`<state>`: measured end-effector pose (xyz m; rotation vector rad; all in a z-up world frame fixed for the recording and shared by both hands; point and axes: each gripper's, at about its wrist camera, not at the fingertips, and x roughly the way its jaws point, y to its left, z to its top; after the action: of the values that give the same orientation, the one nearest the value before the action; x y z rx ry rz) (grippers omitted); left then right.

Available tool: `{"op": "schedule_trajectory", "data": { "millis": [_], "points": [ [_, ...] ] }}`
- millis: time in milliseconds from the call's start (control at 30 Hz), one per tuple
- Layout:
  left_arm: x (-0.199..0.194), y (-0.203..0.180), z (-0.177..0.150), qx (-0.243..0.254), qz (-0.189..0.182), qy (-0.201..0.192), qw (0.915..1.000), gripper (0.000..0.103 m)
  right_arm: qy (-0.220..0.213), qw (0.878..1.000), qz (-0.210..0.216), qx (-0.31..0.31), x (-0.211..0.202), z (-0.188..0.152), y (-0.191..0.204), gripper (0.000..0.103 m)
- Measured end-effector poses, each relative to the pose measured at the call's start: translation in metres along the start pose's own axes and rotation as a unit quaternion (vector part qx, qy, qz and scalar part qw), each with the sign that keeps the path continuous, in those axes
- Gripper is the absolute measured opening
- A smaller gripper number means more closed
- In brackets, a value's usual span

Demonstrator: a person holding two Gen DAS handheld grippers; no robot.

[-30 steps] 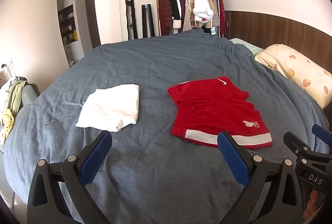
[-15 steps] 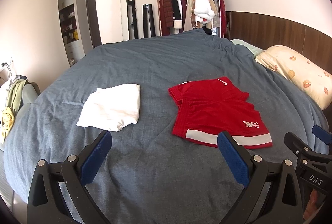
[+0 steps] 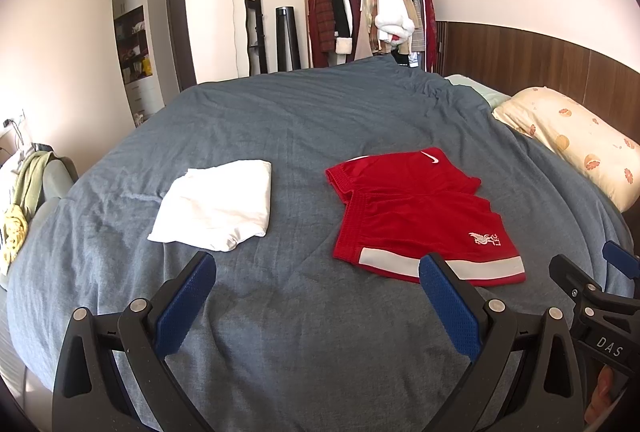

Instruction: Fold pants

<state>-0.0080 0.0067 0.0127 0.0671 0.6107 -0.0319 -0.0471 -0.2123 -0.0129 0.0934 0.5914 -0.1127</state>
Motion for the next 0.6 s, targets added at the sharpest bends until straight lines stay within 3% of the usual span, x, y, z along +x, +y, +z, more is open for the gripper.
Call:
{"op": "schedule_trajectory", "data": {
  "millis": [600],
  "points": [
    [0.0048, 0.0053, -0.0068, -0.006, 0.002, 0.011, 0.9999, 0.103, 0.006, 1.0, 0.001, -0.002, 0.0005, -0.0016, 0.0007, 0.103]
  ]
}}
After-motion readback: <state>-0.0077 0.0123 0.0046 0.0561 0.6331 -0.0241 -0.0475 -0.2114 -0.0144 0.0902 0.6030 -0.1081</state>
